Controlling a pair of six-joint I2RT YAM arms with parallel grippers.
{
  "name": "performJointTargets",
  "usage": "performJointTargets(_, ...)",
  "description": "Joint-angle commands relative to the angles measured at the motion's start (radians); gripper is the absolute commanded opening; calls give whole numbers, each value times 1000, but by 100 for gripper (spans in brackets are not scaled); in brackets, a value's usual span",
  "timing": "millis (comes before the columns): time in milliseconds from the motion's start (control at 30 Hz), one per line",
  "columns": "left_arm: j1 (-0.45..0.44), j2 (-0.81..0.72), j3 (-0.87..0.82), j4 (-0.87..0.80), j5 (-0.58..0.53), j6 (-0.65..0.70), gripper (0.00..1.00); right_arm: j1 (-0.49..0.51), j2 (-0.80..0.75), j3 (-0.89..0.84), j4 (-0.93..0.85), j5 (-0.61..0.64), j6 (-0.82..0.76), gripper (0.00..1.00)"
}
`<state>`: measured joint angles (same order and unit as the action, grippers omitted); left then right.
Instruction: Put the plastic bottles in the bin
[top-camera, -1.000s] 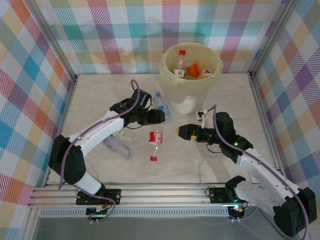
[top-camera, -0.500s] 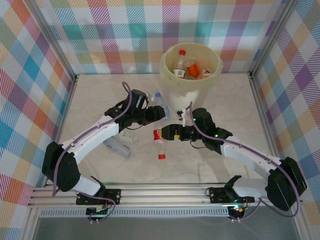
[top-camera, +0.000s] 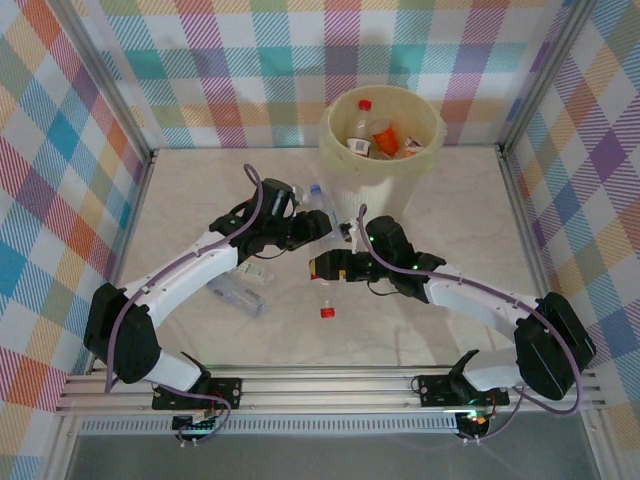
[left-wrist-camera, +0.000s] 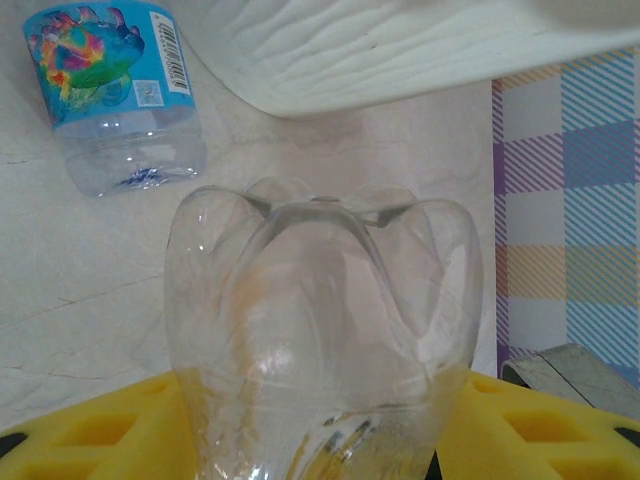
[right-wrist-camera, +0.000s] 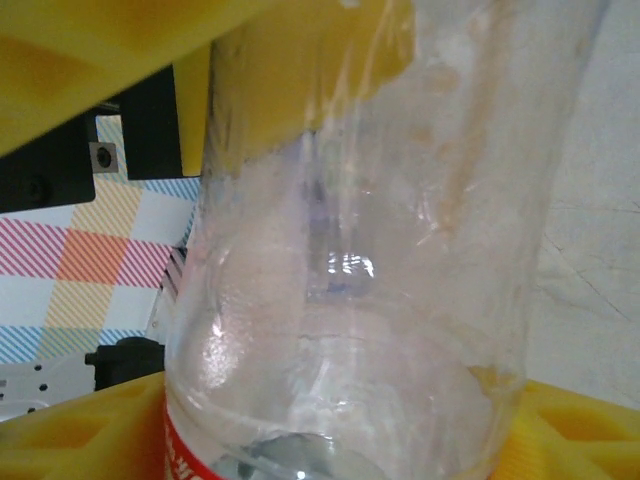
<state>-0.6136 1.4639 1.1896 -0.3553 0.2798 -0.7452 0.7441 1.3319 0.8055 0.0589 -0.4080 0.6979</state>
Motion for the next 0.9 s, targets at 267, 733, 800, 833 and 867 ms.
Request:
performJointTargets(267, 11, -60, 39, 58, 64, -14, 83, 0, -85, 42, -93, 66, -46, 59)
performJointTargets(733, 51, -187, 155, 86, 274, 429, 100, -44, -266, 196, -495, 285, -284, 60)
performJointTargets(800, 51, -217, 132, 110, 283, 496, 100, -50, -279, 256, -549, 338, -341, 61)
performJointTargets(833, 51, -229, 116, 126, 278, 519, 100, -54, -280, 283, -571, 363, -365, 61)
performJointTargets(867, 49, -241, 95, 153, 277, 544, 100, -59, -278, 317, -589, 389, -391, 61)
